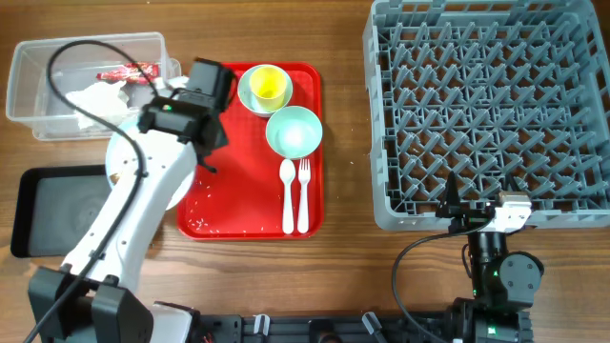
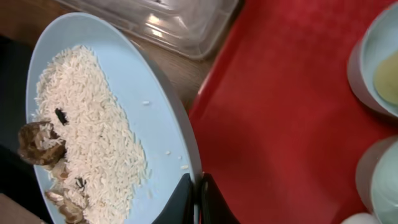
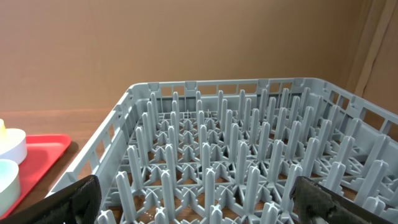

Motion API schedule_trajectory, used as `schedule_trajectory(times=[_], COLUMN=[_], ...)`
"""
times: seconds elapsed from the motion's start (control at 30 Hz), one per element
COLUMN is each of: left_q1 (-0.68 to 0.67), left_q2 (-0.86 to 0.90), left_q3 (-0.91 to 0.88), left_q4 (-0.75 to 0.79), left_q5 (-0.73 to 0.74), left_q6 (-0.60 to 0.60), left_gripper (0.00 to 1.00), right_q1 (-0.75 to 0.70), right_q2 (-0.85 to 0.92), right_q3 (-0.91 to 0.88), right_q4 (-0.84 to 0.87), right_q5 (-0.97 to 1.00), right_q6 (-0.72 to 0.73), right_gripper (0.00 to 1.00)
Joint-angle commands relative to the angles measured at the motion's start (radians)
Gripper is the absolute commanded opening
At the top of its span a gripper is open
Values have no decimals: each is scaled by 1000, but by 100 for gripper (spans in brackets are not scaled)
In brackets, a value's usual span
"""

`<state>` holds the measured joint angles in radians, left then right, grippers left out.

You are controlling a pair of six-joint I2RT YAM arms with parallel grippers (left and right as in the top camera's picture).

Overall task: Sort waste into correct bins and load items into the dishwasher rack
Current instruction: 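Tilt the plate over the black tray to dump the rice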

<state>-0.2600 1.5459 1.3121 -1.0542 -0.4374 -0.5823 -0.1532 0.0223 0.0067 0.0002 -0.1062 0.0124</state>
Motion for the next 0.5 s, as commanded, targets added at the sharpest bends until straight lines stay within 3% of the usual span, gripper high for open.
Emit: schedule_trajectory(times=[0.0,0.17,0.47], left_q1=[85,189,452], left_q2=[-22,-22,-22], left_q3=[24,24,24], left_q4=[10,63,122], left_q5=[-24,-10,298], left_q6=[-9,-9,-9], left_gripper=[4,4,4], right_q1=[2,2,2], right_q2=[-5,-5,-5], right_q3=[-2,-2,-2], right_q4=[5,5,5], right_q5=[13,13,13], right_q6=[-12,-12,-12], right_gripper=[100,100,100])
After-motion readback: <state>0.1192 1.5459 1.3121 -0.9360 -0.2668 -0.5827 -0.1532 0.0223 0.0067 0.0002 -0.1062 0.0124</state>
